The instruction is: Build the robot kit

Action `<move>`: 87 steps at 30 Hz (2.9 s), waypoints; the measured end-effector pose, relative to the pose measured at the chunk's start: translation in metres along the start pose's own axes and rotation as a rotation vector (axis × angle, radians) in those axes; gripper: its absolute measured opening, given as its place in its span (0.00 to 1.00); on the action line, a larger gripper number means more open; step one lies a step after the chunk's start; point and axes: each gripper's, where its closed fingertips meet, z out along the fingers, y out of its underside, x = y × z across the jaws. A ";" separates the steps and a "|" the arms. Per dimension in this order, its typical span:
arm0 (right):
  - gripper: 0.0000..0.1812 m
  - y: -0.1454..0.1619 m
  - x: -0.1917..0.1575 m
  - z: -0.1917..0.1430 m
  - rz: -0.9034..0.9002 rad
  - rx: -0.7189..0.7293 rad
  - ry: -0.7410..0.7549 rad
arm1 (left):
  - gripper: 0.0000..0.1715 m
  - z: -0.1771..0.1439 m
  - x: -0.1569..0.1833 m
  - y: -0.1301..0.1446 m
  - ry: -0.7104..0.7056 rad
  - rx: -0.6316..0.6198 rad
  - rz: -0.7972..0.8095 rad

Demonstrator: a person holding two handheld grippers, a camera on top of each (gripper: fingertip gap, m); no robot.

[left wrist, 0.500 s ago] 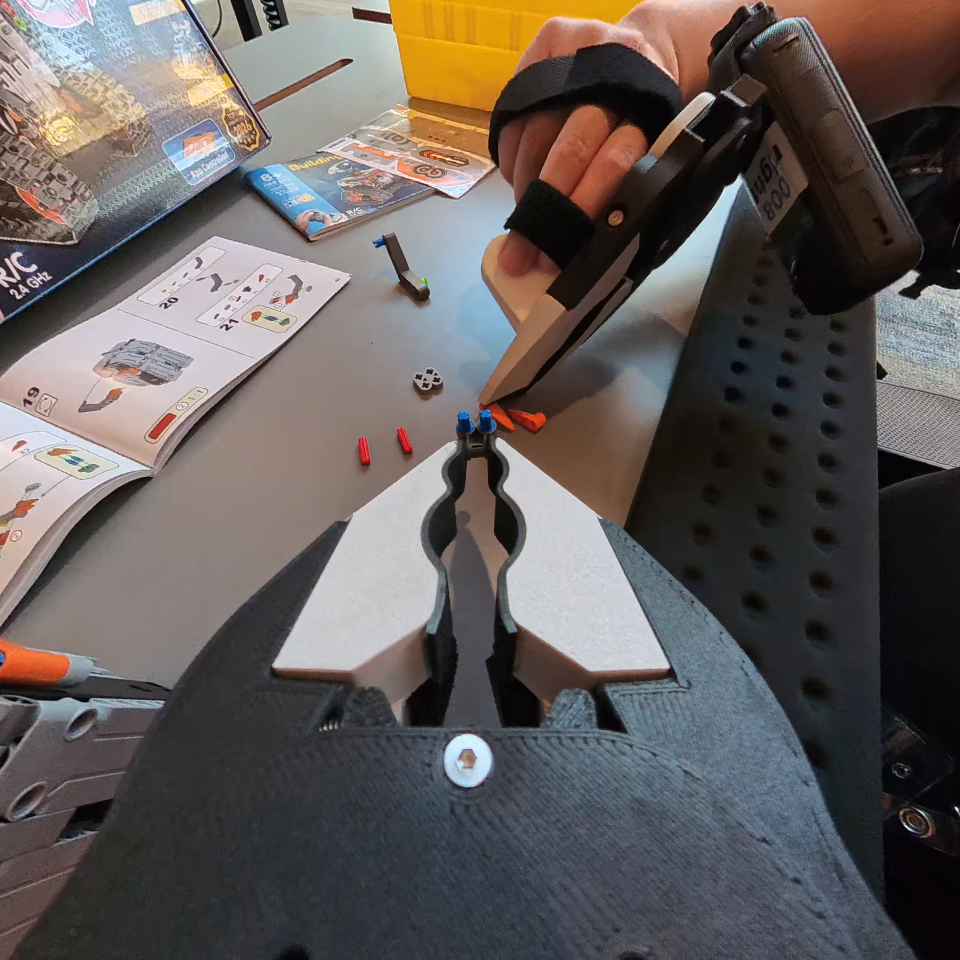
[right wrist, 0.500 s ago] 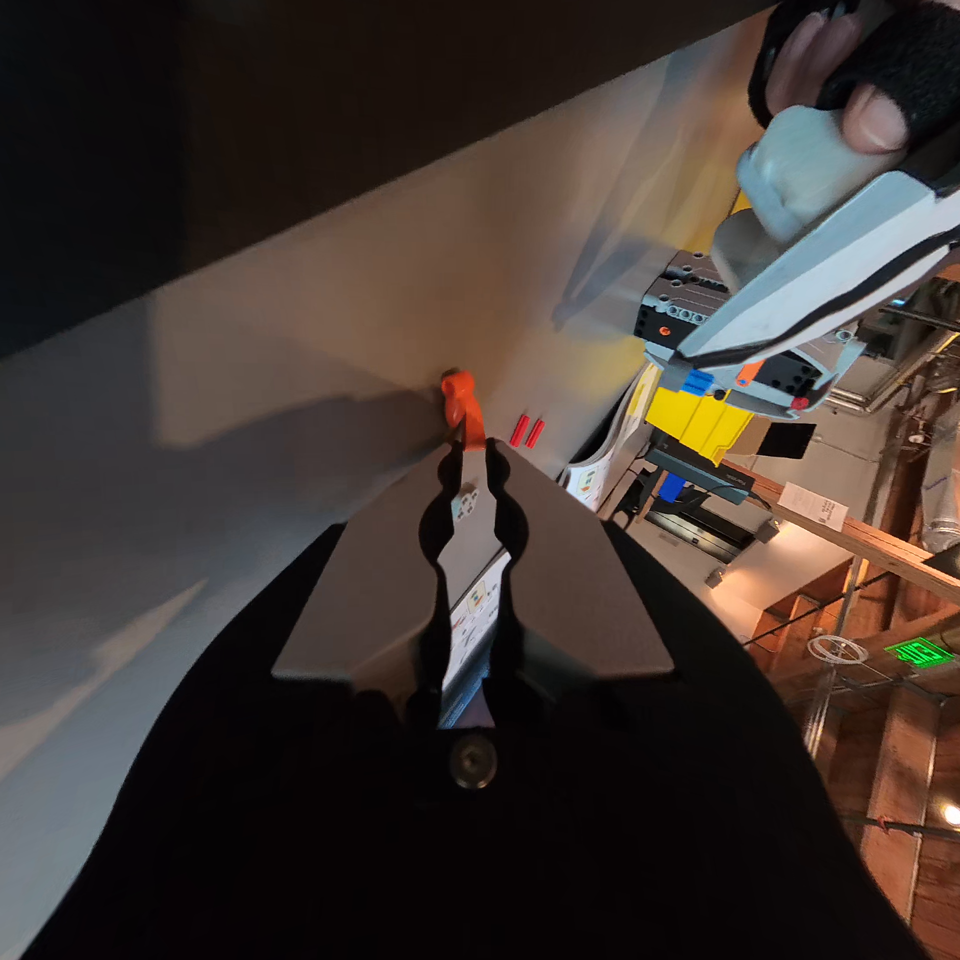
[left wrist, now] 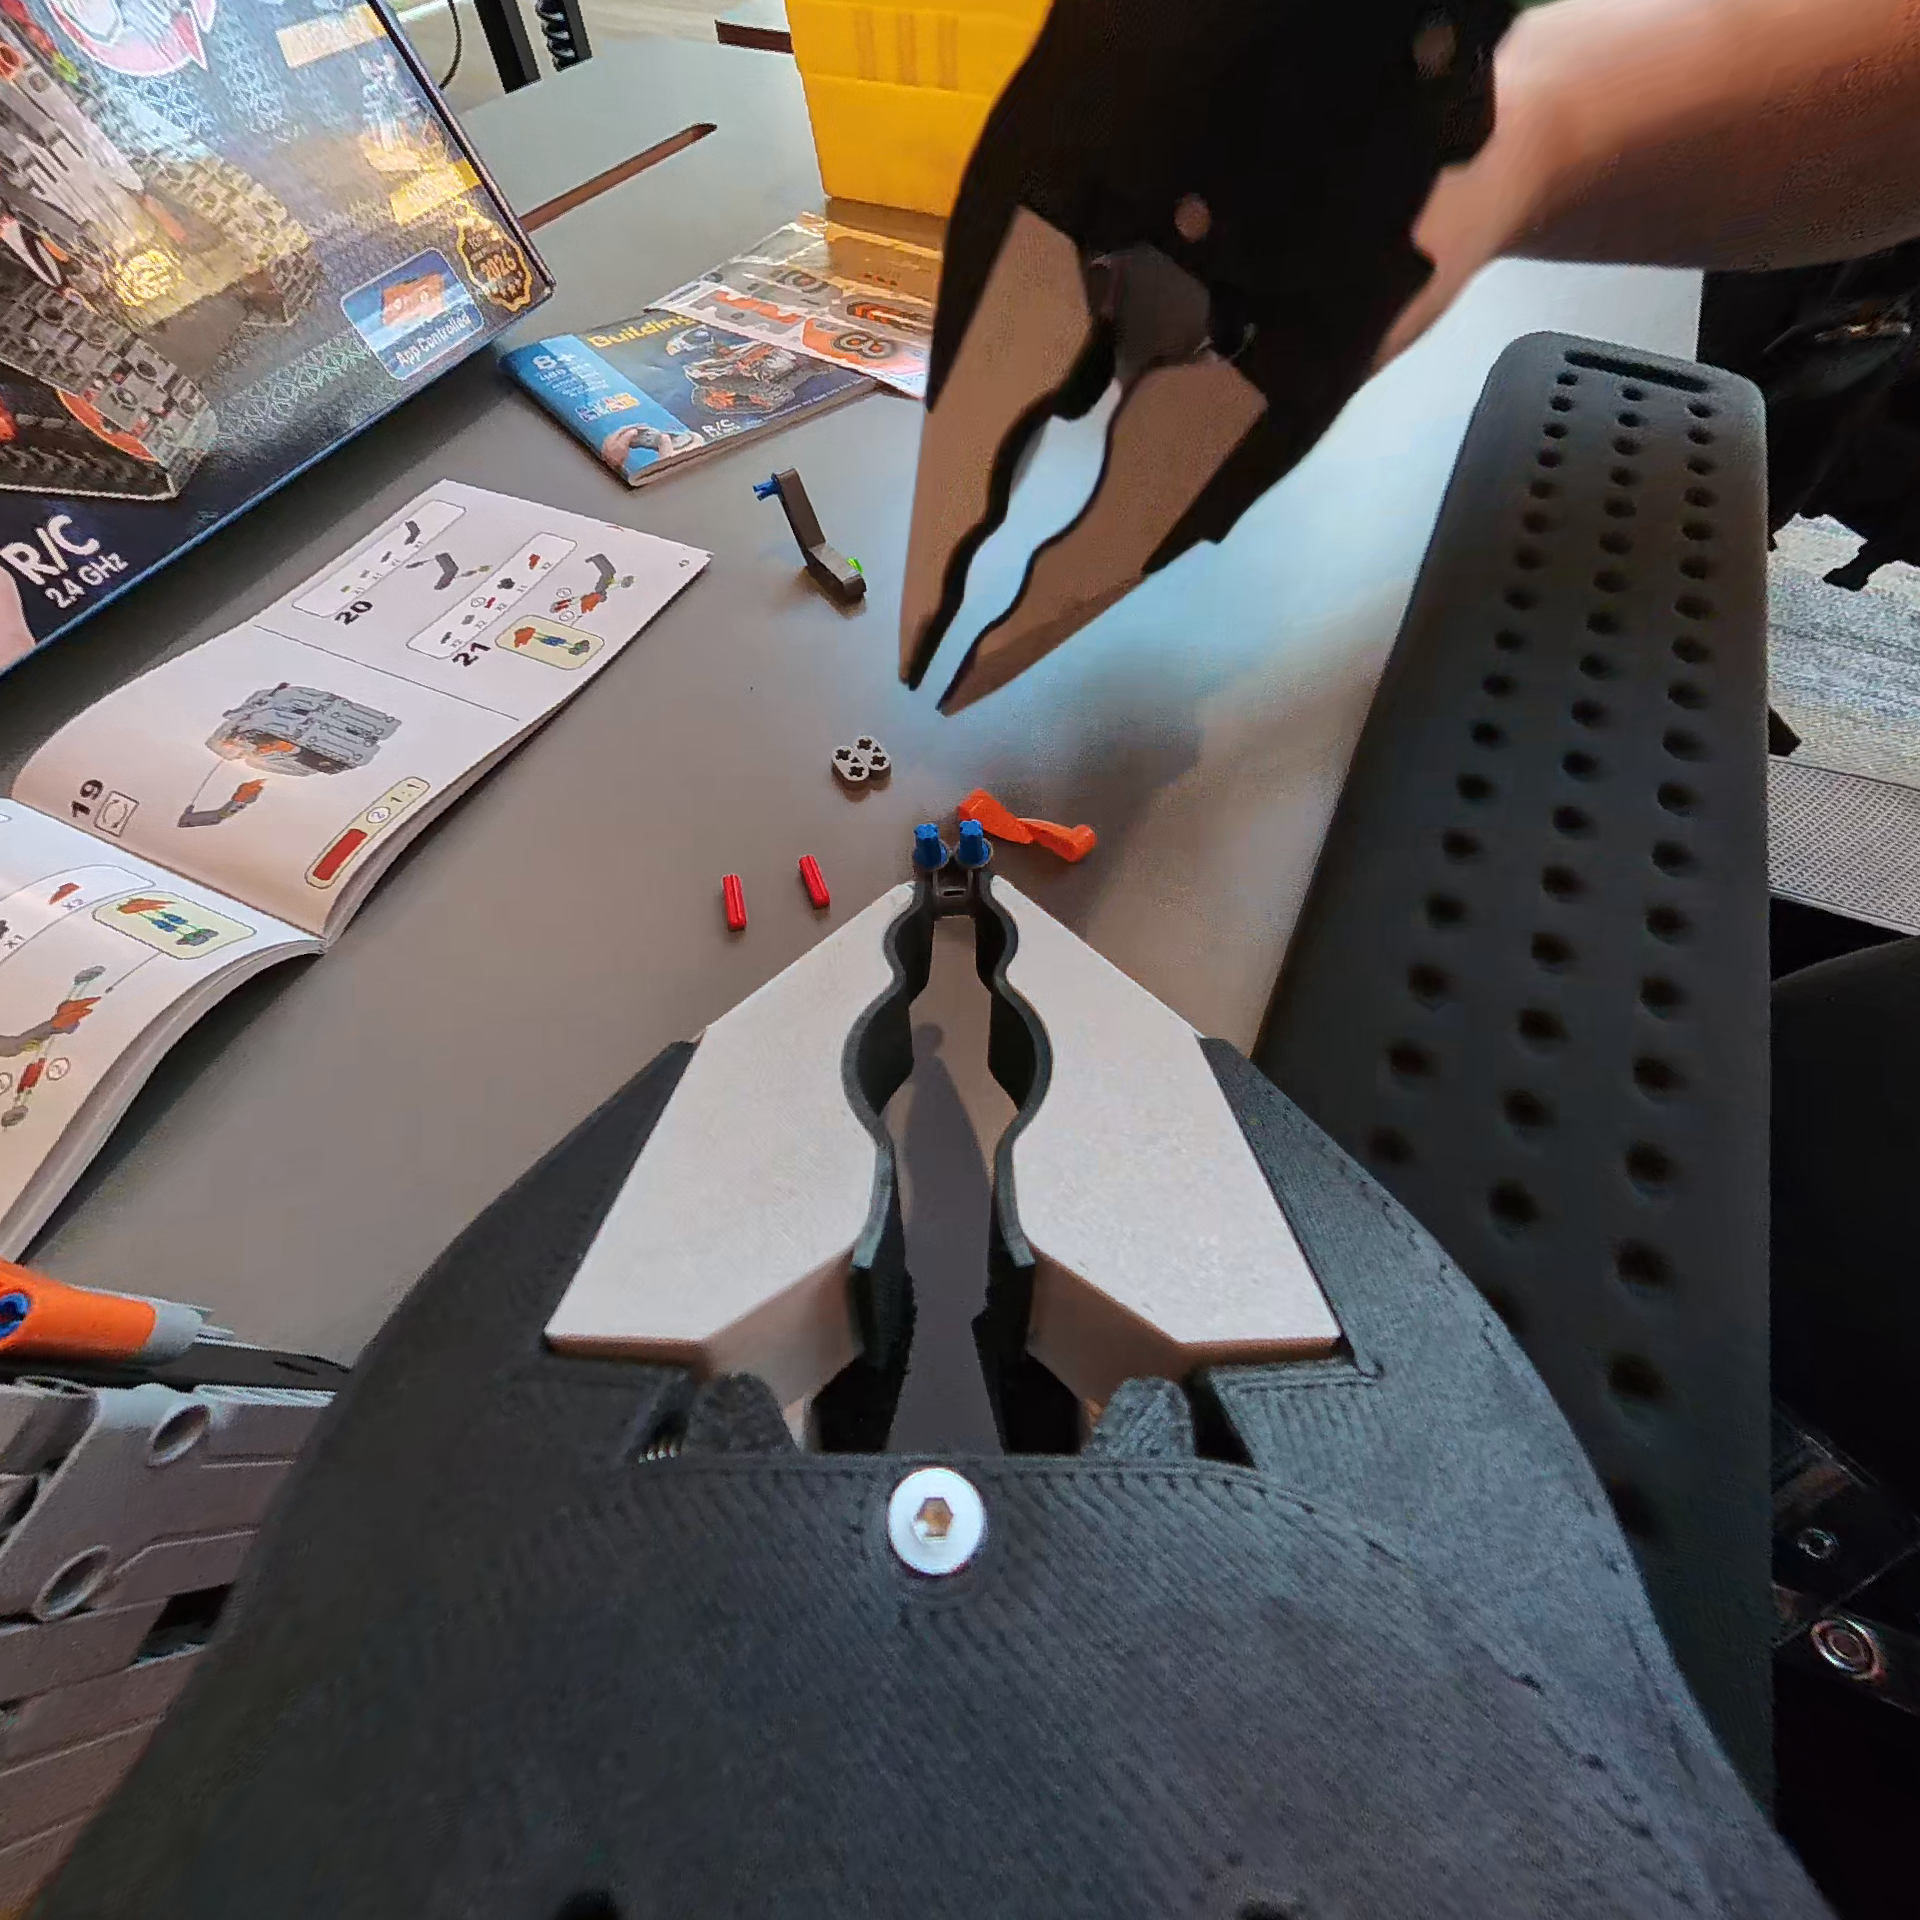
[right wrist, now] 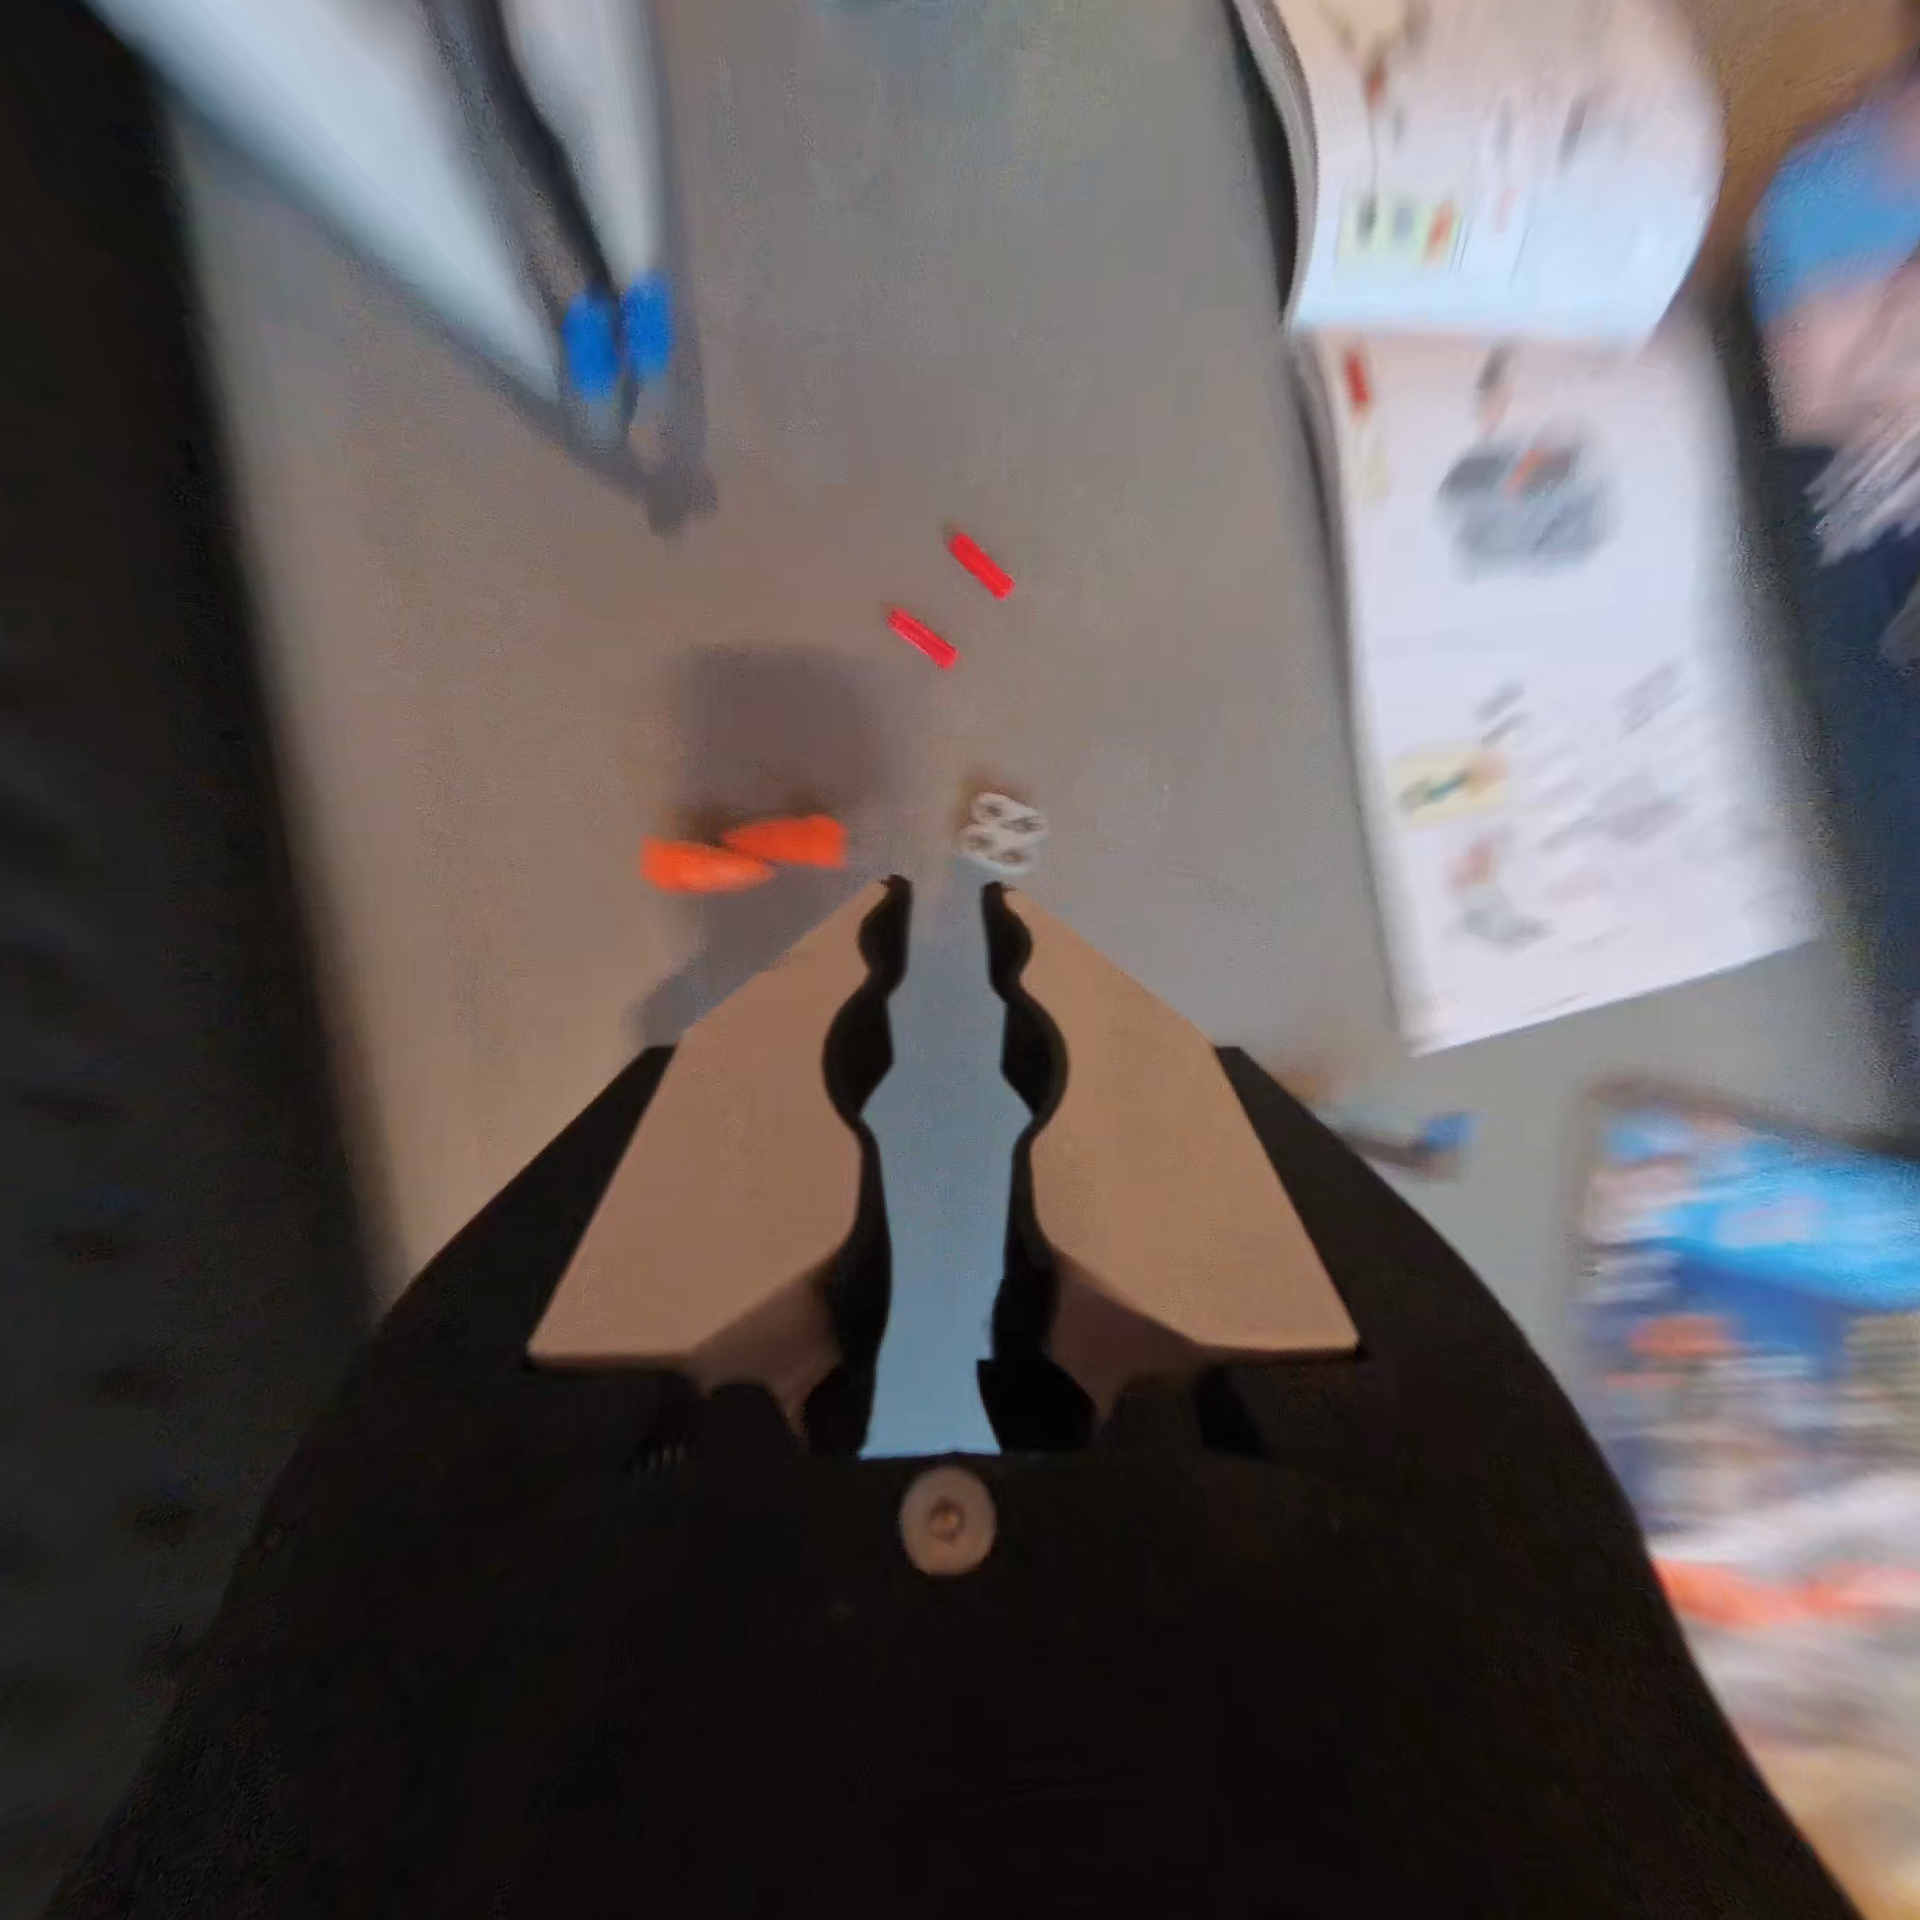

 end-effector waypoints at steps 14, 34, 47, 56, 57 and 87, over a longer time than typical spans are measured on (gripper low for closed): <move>0.19 -0.003 -0.040 0.013 0.396 -0.004 0.118 | 0.03 -0.001 0.007 -0.002 0.001 0.001 0.049; 0.11 0.004 -0.012 0.019 0.354 -0.013 0.104 | 0.03 -0.005 0.014 -0.007 0.023 0.028 0.068; 0.04 0.022 -0.015 0.005 0.737 0.110 -0.181 | 0.04 -0.006 0.016 -0.007 0.037 0.033 0.072; 0.04 0.037 -0.024 -0.010 1.258 0.091 -0.662 | 0.03 -0.006 0.018 -0.008 0.042 0.039 0.080; 0.04 0.040 -0.022 -0.012 1.271 0.093 -0.657 | 0.03 -0.007 0.018 -0.009 0.043 0.041 0.081; 0.04 0.081 0.012 -0.030 1.239 0.118 -0.368 | 0.03 -0.009 0.024 -0.011 0.067 0.054 0.098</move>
